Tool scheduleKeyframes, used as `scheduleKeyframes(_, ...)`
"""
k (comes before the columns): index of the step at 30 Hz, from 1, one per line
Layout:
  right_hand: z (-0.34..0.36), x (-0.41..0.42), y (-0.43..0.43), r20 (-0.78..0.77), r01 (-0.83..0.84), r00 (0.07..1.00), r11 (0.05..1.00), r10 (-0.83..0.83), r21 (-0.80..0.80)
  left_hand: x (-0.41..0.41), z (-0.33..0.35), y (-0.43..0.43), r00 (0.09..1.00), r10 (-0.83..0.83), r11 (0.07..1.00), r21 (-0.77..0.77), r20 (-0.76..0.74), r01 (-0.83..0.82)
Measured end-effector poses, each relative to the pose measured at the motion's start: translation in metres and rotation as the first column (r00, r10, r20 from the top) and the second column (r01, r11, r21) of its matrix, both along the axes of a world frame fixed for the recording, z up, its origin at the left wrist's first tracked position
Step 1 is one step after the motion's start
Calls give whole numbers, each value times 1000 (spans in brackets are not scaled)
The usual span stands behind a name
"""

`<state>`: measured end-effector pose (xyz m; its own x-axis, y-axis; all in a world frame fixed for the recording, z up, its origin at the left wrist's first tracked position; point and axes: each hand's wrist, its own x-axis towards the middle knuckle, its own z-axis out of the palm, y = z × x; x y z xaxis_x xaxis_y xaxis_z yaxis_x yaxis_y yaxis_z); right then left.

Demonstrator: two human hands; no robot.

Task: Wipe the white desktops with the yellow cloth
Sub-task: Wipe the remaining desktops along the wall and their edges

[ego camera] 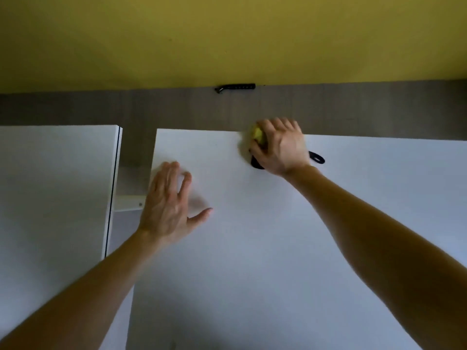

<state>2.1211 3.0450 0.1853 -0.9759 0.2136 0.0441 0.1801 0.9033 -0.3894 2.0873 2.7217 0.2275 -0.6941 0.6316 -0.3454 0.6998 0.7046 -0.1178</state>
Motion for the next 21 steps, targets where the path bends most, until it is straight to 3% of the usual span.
scheduleKeyframes(4,9,117,162,98,224,968,971,-232,86,15,17,50,975,94,988,-138,200,-67)
scheduleKeyframes(8,3,136,178,126,388,904,908,-409,160,16,15,86,963,169,954,-279,210,-107)
scheduleKeyframes(13,-3,18,53,117,55,991,997,-61,57,16,15,89,964,178,936,-338,196,-104)
scheduleKeyframes(16,7,-43,-25,90,-44,995,999,43,0,17,18,88,969,166,933,-346,181,-95)
scheduleKeyframes(18,8,-45,-36,68,-89,994,996,89,-16,19,21,89,971,159,930,-358,178,-87)
scheduleKeyframes(21,0,5,23,3,-79,997,996,80,-34,19,25,92,964,159,927,-369,215,-70)
